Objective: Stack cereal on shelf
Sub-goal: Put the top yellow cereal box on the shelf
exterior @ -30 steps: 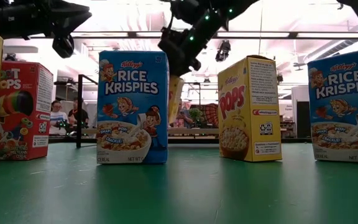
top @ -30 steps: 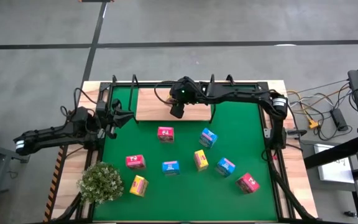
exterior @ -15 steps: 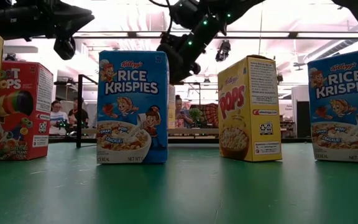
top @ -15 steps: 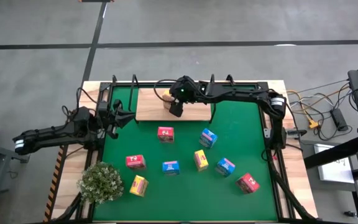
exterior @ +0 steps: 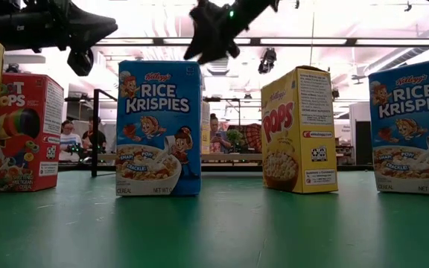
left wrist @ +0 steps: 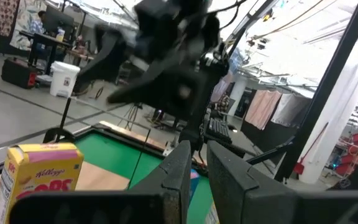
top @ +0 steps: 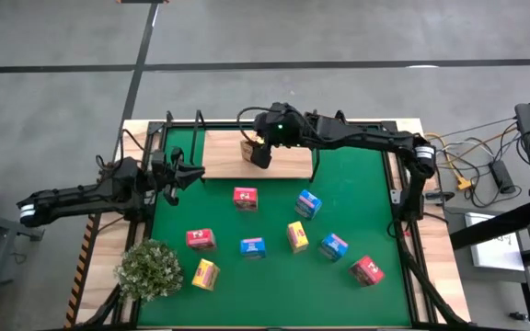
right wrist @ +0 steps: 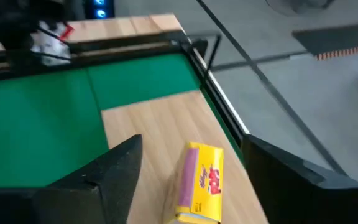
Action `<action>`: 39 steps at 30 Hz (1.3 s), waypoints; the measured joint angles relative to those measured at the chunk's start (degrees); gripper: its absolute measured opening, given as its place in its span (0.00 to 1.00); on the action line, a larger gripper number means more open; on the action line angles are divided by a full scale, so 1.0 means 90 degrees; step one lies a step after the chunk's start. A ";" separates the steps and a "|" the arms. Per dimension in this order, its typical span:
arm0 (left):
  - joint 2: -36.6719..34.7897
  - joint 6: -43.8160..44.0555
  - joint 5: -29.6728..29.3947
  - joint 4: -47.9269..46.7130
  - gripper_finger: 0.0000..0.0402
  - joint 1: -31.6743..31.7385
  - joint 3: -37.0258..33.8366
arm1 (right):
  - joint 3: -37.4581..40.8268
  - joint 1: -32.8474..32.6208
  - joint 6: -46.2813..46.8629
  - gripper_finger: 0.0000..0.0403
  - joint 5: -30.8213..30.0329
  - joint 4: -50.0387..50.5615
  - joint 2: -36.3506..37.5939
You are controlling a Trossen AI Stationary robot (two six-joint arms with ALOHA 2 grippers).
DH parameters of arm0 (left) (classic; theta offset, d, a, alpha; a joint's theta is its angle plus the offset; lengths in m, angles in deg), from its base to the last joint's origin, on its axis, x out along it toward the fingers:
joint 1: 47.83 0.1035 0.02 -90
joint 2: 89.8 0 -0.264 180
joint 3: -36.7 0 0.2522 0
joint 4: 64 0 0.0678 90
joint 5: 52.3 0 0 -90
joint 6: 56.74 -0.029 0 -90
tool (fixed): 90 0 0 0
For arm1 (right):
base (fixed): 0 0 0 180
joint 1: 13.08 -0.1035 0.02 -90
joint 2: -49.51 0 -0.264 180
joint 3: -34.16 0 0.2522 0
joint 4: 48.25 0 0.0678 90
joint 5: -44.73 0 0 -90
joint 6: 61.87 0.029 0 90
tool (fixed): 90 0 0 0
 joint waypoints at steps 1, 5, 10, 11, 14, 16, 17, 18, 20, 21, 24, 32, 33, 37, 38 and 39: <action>0.0036 0.0009 0.0000 -0.0002 0.09 0.0000 0.0000 | -0.0022 -0.0020 -0.0011 0.58 0.0065 0.0044 0.0042; 0.0162 0.0024 0.0000 0.0070 0.09 0.0000 0.0000 | -0.0050 -0.0068 -0.0017 0.42 0.0071 0.0526 0.0210; 0.0243 0.0024 0.0002 0.0085 0.09 0.0000 0.0000 | -0.0053 -0.0111 -0.0071 0.18 0.0068 0.1580 0.0397; 0.0253 0.0024 0.0002 0.0084 0.09 0.0000 0.0000 | -0.0053 -0.0134 -0.0075 0.14 0.0064 0.1821 0.0408; 0.0255 0.0024 0.0002 0.0101 0.09 0.0000 0.0000 | -0.0034 -0.0196 -0.0130 0.04 0.0070 0.2393 0.0410; 0.0255 0.0018 0.0000 0.0196 0.09 0.0000 0.0001 | 0.0083 -0.0234 -0.0174 0.03 0.0073 0.2516 0.0409; 0.0255 -0.0001 0.0001 0.0205 0.09 0.0000 0.0009 | 0.0187 -0.0252 -0.0196 0.03 0.0072 0.2460 0.0411; 0.0256 -0.0010 0.0000 0.0202 0.09 0.0000 0.0024 | 0.0310 -0.0255 -0.0239 0.03 0.0075 0.2395 0.0420; 0.0266 -0.0018 0.0000 0.0209 0.09 0.0000 0.0048 | 0.0565 -0.0276 -0.0345 0.03 0.0072 0.2267 0.0435; 0.0273 -0.0021 0.0000 0.0241 0.09 0.0000 0.0051 | 0.0684 -0.0276 -0.0380 0.03 0.0073 0.2152 0.0454; 0.0289 -0.0025 0.0000 0.0241 0.09 0.0000 0.0056 | 0.1065 -0.0289 -0.0447 0.03 0.0122 0.1691 0.0540; 0.0324 -0.0070 0.0000 0.0419 0.09 0.0000 0.0056 | 0.2115 -0.0372 -0.0684 0.03 0.0836 0.0186 0.0543; 0.0321 -0.0036 0.0000 0.0446 0.09 0.0000 0.0056 | 0.2184 -0.0380 -0.0684 0.03 0.0837 0.0118 0.0543; 0.0320 -0.0007 0.0000 0.0505 0.09 0.0000 0.0056 | 0.2382 -0.0386 -0.0652 0.03 0.0836 -0.0188 0.0543; 0.0320 -0.0005 0.0000 0.0525 0.09 0.0000 0.0056 | 0.2431 -0.0391 -0.0653 0.03 0.0836 -0.0260 0.0543; 0.0320 -0.0005 0.0000 0.0530 0.09 0.0000 0.0056 | 0.2488 -0.0398 -0.0653 0.03 0.0836 -0.0332 0.0543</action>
